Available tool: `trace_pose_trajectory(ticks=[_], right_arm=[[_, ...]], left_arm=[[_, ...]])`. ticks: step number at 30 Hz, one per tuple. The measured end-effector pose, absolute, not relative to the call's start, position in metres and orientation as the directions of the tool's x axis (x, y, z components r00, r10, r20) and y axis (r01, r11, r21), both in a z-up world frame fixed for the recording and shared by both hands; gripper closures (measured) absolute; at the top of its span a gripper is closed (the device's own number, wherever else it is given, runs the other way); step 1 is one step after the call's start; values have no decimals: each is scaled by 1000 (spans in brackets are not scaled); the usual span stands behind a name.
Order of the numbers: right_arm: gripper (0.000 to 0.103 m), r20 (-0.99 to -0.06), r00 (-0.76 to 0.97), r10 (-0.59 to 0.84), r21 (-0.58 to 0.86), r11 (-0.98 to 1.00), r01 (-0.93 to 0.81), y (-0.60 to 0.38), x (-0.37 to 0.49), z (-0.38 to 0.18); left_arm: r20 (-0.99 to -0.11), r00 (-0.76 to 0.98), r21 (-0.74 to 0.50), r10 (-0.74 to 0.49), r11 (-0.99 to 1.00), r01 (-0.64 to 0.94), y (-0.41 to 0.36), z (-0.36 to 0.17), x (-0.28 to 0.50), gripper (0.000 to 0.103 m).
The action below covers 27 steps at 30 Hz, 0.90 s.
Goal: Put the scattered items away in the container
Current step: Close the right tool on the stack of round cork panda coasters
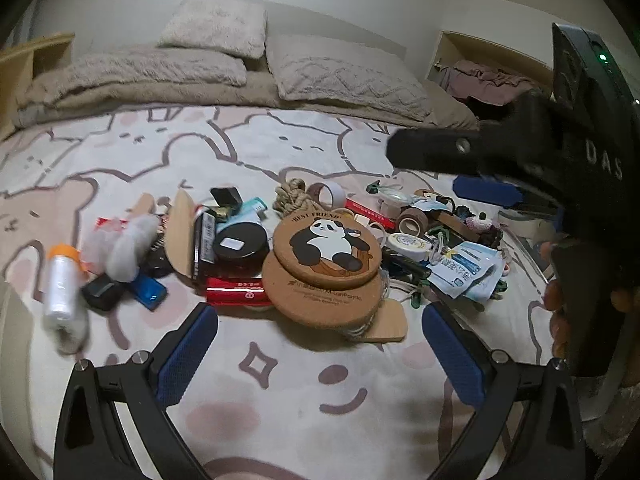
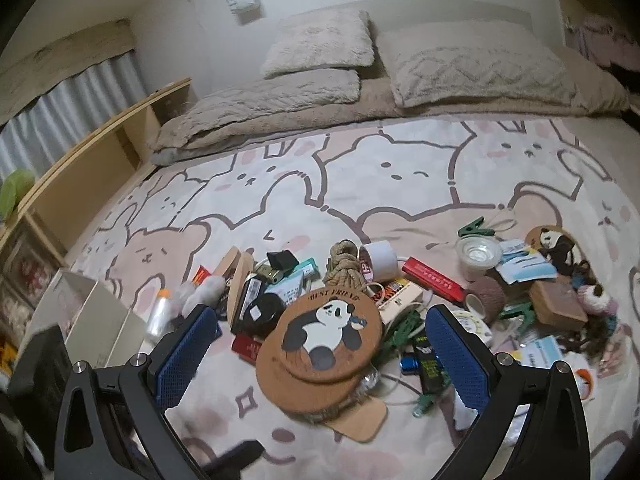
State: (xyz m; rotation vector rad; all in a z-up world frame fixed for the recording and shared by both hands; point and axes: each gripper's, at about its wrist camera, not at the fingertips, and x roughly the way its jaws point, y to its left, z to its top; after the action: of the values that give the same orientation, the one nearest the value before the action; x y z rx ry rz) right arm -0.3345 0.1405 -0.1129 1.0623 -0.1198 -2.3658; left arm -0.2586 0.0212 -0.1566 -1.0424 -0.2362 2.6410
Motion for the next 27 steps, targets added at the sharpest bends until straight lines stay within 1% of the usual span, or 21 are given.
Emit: trace_pose_trajectory(ticks=[4, 9, 15, 20, 23, 27], right_arm=[[0, -671, -528, -520, 324, -847, 422, 139, -348, -124], [0, -695, -508, -509, 303, -848, 435, 132, -362, -140], [0, -702, -530, -477, 169, -833, 527, 115, -362, -148], [0, -724, -507, -468, 119, -809, 576, 103, -359, -158], [0, -738, -498, -455, 81, -792, 605, 94, -354, -163], [0, -761, -495, -420, 17, -775, 631, 81, -348, -174]], left_arm=[[-650, -679, -263, 341, -939, -220, 25, -166, -270, 0], [-669, -659, -265, 343, -939, -220, 33, -182, -280, 0], [-650, -646, -361, 400, -911, -201, 25, -194, -285, 0], [-611, -664, -455, 431, -878, -151, 3, -196, -279, 0], [-613, -664, -469, 429, -873, -131, -1, -196, -277, 0], [-616, -654, -460, 439, -875, -155, 7, -196, -272, 0]])
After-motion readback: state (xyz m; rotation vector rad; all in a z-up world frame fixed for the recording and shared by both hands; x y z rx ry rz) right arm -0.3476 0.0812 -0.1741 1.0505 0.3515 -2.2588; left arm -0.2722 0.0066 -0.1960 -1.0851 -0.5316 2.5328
